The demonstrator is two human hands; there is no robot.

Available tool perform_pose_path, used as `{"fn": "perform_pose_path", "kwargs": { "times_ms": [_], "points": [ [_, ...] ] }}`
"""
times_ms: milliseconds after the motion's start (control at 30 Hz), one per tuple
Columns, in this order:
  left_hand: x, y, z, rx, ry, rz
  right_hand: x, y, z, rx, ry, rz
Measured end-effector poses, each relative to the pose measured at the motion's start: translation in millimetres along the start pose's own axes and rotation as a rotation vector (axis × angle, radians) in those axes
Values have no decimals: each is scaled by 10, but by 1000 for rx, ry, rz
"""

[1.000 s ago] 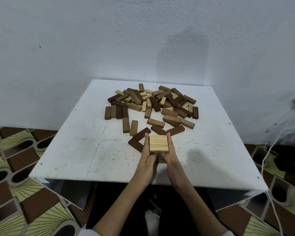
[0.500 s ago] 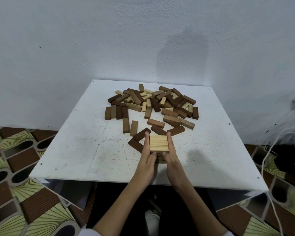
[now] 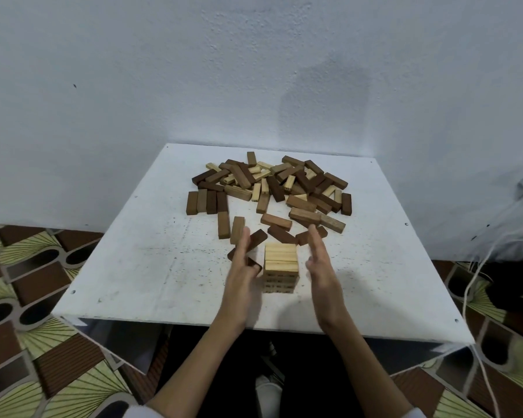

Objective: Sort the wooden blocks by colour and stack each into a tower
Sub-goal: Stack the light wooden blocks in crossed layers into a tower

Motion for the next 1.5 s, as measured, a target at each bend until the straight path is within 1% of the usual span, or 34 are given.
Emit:
{"fn": "perform_pose_path", "kwargs": {
  "times_ms": [67,100,167,200,333,433,533,633,767,833,900,933,1000,1067,1133,1233,1300,1500],
  "points": [
    [-228,145,63,35,64,124,-169,143,-169,-71,-41,66],
    [-318,240,94,52,114,163,-251,241,-239,-78,-33,98],
    [-435,487,167,103,248,198,-341,512,-385,-93,-74,113],
    [-451,631,199,126,335,190,-343,671,-438,-89,-157,101],
    [-398,1253,227,173,698,105,-209,1368,-553,-116,-533,7],
    [-288,1622,164,223,899,-28,-129,1804,-564,-172,-849,-42],
    [-188,1909,22,257,1062,-156,13,2081,-477,-233,-1022,-169],
    [-108,2092,-60,279,1163,-228,133,2222,-302,-269,-1197,-305],
    [-59,2302,-145,299,1272,-300,200,2332,-127,-363,-1309,-369],
    [-52,2365,-211,287,1317,-347,217,2384,-113,-406,-1385,-367],
    [-44,2378,-247,282,1334,-372,234,2417,-225,-475,-1359,-301],
    [-37,2375,-256,286,1336,-376,237,2418,-297,-476,-1272,-265],
    [-26,2369,-255,306,1349,-367,296,2414,-387,-401,-1038,-261],
    [-12,2366,-256,319,1379,-368,459,2384,-359,-314,-916,-333],
    [2,2383,-264,319,1391,-384,635,2354,-253,-263,-936,-428],
    [27,2406,-261,338,1393,-390,728,2398,9,-194,-1135,-519],
    [27,2410,-252,340,1395,-388,710,2446,56,-198,-1187,-496],
    [-11,2398,-211,304,1373,-358,642,2471,-40,-104,-1039,-447]
  ]
}}
Point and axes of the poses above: each hand's wrist, its own y-axis towards the middle knuckle, its own x-axis out of the palm, z = x × y, the point moved 9 cm from there along y, towards the middle knuckle, and after that the axes turned 5 degrees about y, right-handed, at the moved point
